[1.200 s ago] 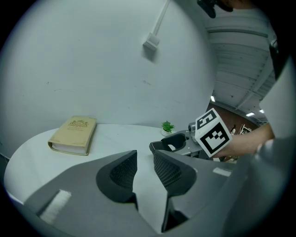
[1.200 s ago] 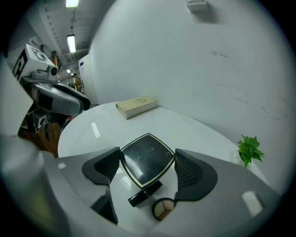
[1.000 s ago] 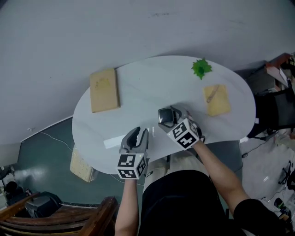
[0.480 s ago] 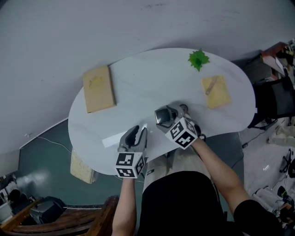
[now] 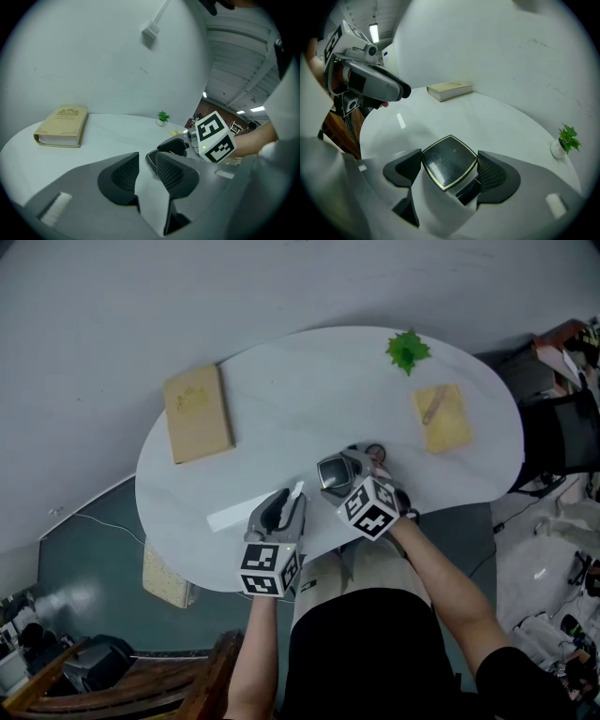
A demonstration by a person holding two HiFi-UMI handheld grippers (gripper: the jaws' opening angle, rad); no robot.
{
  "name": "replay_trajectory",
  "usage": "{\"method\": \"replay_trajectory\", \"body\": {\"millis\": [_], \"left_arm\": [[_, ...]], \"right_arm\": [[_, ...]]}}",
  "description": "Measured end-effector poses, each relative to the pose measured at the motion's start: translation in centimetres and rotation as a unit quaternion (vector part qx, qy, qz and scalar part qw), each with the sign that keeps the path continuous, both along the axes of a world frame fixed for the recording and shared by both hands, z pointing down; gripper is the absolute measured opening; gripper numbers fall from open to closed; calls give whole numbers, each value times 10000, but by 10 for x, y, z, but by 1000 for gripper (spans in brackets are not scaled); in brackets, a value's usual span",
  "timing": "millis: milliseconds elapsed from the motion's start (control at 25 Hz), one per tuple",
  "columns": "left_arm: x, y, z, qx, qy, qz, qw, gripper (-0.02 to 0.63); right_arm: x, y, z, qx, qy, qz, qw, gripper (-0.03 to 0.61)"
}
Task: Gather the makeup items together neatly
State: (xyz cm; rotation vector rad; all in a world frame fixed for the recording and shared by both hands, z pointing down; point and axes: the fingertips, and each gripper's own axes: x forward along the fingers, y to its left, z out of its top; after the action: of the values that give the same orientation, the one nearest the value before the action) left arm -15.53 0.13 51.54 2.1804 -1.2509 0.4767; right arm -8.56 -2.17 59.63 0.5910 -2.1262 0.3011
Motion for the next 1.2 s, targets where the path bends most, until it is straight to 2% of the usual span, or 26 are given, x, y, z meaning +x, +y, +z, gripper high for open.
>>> {"method": "replay_trajectory", "body": {"millis": [1200], "left_arm": [[-10, 12, 5, -37, 5, -138, 9999, 100]], "right_arm": [[-6, -2, 23, 81, 295, 4, 9995, 387]]}}
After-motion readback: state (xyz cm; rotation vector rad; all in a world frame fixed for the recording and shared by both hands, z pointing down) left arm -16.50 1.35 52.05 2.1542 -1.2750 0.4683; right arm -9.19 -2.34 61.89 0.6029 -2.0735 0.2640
